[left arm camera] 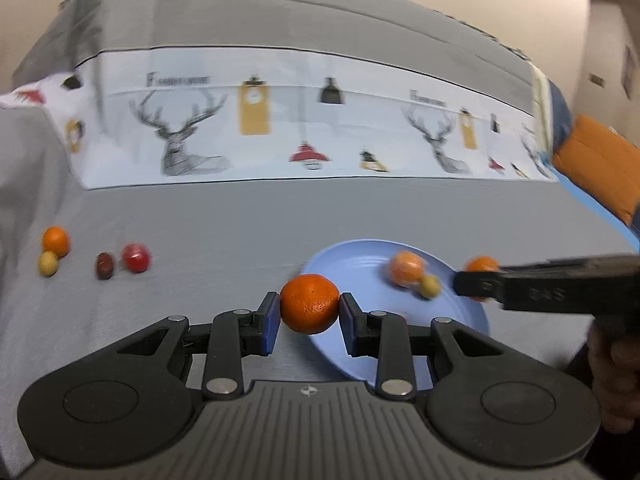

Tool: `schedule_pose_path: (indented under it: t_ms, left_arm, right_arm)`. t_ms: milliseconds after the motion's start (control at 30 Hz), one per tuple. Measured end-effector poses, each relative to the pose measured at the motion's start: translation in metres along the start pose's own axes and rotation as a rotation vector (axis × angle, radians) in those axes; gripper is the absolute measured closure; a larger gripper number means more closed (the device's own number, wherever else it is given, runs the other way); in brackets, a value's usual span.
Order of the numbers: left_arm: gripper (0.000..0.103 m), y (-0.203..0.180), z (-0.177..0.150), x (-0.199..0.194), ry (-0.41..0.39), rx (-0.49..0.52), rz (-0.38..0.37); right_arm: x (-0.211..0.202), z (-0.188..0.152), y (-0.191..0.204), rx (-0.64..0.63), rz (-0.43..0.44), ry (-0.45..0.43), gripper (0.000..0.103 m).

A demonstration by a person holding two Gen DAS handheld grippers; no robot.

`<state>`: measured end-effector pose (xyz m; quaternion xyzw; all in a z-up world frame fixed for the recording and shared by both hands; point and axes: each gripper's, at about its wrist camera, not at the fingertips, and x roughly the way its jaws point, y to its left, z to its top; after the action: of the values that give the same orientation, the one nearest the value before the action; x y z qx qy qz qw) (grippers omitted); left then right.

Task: Organize fruits
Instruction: 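Carry the bare orange and wrapped orange over the blue plate, then hold both oranges just above the plate beside the other fruits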

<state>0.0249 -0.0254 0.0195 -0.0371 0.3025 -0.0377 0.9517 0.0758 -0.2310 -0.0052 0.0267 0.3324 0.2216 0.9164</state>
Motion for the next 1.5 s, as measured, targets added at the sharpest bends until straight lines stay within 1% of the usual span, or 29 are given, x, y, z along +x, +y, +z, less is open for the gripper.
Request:
schedule_pose_path:
  t_ms: [133, 233, 367, 567, 933, 1500]
  left_arm:
    - [0.068, -0.014, -0.005, 0.011, 0.023, 0.027, -0.011]
    - [0.068, -0.019, -0.005, 0.017, 0.019, 0.023, -0.021]
    - [0.068, -0.022, -0.01, 0.015, -0.003, 0.091, -0.057]
    - [0.068, -0.013, -0.009, 0.025, 0.021, 0.045, -0.059]
    - [0.068, -0.029, -0.016, 0.021, 0.005, 0.149, -0.083]
    - [0.068, -0.029, -0.016, 0.022, 0.009, 0.143, -0.079]
  right_arm:
    - [0.004, 0.0, 0.002, -0.001, -0.008, 0.009, 0.063]
    - [0.006, 0.0, 0.002, 0.004, -0.01, 0.012, 0.063]
    - [0.006, -0.002, 0.002, -0.003, -0.014, 0.019, 0.063]
    - [0.009, -0.003, 0.0, 0.005, -0.024, 0.031, 0.063]
    - [0.01, -0.003, 0.002, -0.01, -0.02, 0.034, 0.063]
    - [0.01, -0.003, 0.003, -0.02, -0.016, 0.037, 0.063]
